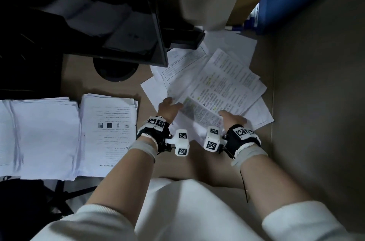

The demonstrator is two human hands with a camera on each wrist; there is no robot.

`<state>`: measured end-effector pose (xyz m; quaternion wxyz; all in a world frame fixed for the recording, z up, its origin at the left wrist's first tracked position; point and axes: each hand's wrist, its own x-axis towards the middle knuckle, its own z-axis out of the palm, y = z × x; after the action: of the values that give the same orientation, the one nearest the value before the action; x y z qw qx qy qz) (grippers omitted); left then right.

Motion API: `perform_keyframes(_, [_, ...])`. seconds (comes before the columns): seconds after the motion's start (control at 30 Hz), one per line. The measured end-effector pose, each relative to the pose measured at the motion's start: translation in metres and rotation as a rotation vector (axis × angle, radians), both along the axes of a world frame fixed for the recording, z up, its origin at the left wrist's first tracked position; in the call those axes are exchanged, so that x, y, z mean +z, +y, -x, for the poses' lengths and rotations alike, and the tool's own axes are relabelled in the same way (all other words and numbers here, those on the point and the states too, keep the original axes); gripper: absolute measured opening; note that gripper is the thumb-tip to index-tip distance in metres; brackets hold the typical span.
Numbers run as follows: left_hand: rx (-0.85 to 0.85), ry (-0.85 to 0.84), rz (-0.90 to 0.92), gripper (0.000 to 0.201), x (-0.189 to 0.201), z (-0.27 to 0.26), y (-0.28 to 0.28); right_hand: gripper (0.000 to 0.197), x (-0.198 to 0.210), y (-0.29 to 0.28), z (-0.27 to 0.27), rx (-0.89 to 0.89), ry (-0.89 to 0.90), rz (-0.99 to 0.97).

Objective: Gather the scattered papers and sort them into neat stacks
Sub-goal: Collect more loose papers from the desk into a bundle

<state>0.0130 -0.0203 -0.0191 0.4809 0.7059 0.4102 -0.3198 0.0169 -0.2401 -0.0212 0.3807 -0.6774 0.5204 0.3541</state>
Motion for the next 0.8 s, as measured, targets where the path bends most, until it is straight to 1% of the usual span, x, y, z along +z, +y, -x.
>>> perform_keyframes(0.03, [0.038, 0.011, 0.036, 0.069, 0.001, 0.001, -0.004, 0.072, 0.002, 0.001, -0.002, -0.039, 0.0, -0.026])
perform_keyframes(0.07, [0.037, 0.028, 0.052, 0.071, 0.002, 0.002, -0.007, 0.064, 0.001, 0.0, -0.003, -0.066, -0.006, -0.049])
perform_keyframes(0.1, [-0.011, 0.035, 0.048, 0.072, 0.0, 0.004, -0.009, 0.057, 0.0, -0.001, -0.003, -0.082, -0.03, -0.045])
perform_keyframes(0.13, [-0.067, 0.035, 0.038, 0.067, 0.001, 0.007, -0.01, 0.052, -0.002, 0.0, -0.003, -0.07, -0.054, -0.031])
perform_keyframes(0.2, [-0.108, 0.046, 0.043, 0.05, 0.0, 0.01, -0.01, 0.052, -0.003, -0.002, -0.004, -0.02, -0.096, 0.0])
perform_keyframes(0.27, [-0.072, 0.067, 0.055, 0.031, 0.001, 0.011, -0.008, 0.056, 0.002, -0.004, -0.005, 0.014, -0.113, 0.032])
perform_keyframes(0.33, [-0.005, 0.063, 0.088, 0.019, 0.001, 0.01, -0.009, 0.053, 0.005, -0.009, -0.005, 0.079, -0.135, 0.067])
perform_keyframes(0.37, [0.033, 0.066, 0.124, 0.019, 0.001, 0.009, -0.01, 0.049, 0.006, -0.011, -0.006, 0.122, -0.145, 0.084])
perform_keyframes(0.43, [0.095, 0.098, 0.184, 0.03, -0.001, 0.008, -0.016, 0.041, 0.009, -0.017, -0.008, 0.226, -0.162, 0.121])
perform_keyframes(0.47, [0.088, 0.117, 0.198, 0.029, 0.001, 0.007, -0.02, 0.038, 0.01, -0.02, -0.009, 0.27, -0.162, 0.142])
perform_keyframes(0.53, [0.062, 0.158, 0.194, 0.019, 0.0, 0.01, -0.027, 0.035, 0.011, -0.024, -0.013, 0.369, -0.159, 0.189])
perform_keyframes(0.57, [0.061, 0.183, 0.192, 0.018, 0.0, 0.012, -0.031, 0.034, 0.012, -0.024, -0.016, 0.429, -0.159, 0.21])
perform_keyframes(0.63, [0.077, 0.23, 0.185, 0.023, 0.001, 0.018, -0.038, 0.032, 0.013, -0.022, -0.022, 0.535, -0.175, 0.217])
perform_keyframes(0.73, [0.133, 0.217, 0.125, 0.036, -0.004, 0.023, -0.041, 0.041, 0.009, -0.014, -0.03, 0.665, -0.227, 0.139])
perform_keyframes(0.8, [0.182, 0.145, 0.061, 0.04, -0.007, 0.024, -0.041, 0.048, 0.007, -0.01, -0.034, 0.747, -0.22, 0.121])
